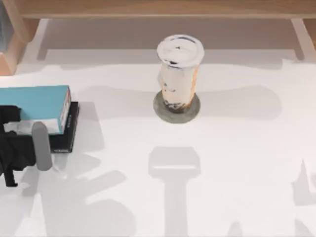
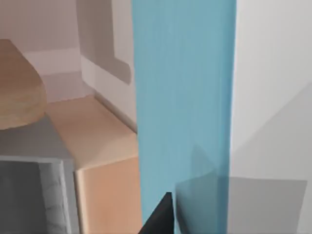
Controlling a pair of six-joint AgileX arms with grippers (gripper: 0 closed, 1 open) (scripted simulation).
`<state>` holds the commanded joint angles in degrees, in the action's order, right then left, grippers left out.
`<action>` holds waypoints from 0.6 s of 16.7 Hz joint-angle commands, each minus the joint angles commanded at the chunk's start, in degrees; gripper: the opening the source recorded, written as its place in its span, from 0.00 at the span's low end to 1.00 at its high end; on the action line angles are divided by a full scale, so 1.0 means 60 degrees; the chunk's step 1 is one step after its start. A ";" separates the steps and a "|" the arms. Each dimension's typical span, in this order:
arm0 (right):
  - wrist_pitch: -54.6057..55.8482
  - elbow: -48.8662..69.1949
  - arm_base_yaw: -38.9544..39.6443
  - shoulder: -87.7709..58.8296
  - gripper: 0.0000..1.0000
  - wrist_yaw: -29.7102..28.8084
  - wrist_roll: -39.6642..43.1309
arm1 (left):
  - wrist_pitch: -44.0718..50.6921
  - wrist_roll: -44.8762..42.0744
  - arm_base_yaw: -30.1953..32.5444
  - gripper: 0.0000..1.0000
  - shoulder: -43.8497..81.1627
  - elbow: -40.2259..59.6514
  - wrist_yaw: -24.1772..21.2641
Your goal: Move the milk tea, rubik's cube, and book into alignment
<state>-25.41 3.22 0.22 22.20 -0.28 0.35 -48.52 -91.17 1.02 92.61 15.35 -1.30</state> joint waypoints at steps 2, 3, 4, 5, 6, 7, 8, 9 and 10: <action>0.0000 0.0000 0.0000 0.0000 1.00 0.0000 0.0000 | -0.0040 0.0016 0.0031 0.00 0.0211 0.0028 -0.0003; 0.0000 0.0000 0.0000 0.0000 1.00 0.0000 0.0000 | -0.0052 0.0023 0.0041 0.00 0.0279 0.0037 -0.0004; 0.0000 0.0000 0.0000 0.0000 1.00 0.0000 0.0000 | -0.0054 0.0024 0.0043 0.00 0.0289 0.0038 -0.0004; 0.0000 0.0000 0.0000 0.0000 1.00 0.0000 0.0000 | -0.0054 0.0024 0.0043 0.00 0.0289 0.0038 -0.0004; 0.0000 0.0000 0.0000 0.0000 1.00 0.0000 0.0000 | -0.0054 0.0024 0.0043 0.00 0.0289 0.0038 -0.0004; 0.0000 0.0000 0.0000 0.0000 1.00 0.0000 0.0000 | -0.0054 0.0024 0.0043 0.08 0.0289 0.0038 -0.0004; 0.0000 0.0000 0.0000 0.0000 1.00 0.0000 0.0000 | -0.0054 0.0024 0.0043 0.15 0.0289 0.0038 -0.0004; 0.0000 0.0000 0.0000 0.0000 1.00 0.0000 0.0000 | -0.0054 0.0024 0.0043 0.23 0.0289 0.0038 -0.0004; 0.0000 0.0000 0.0000 0.0000 1.00 0.0000 0.0000 | -0.0054 0.0024 0.0043 0.30 0.0289 0.0038 -0.0004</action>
<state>-25.41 3.22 0.22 22.20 -0.28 0.35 -48.85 -91.02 1.28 94.34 15.58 -1.32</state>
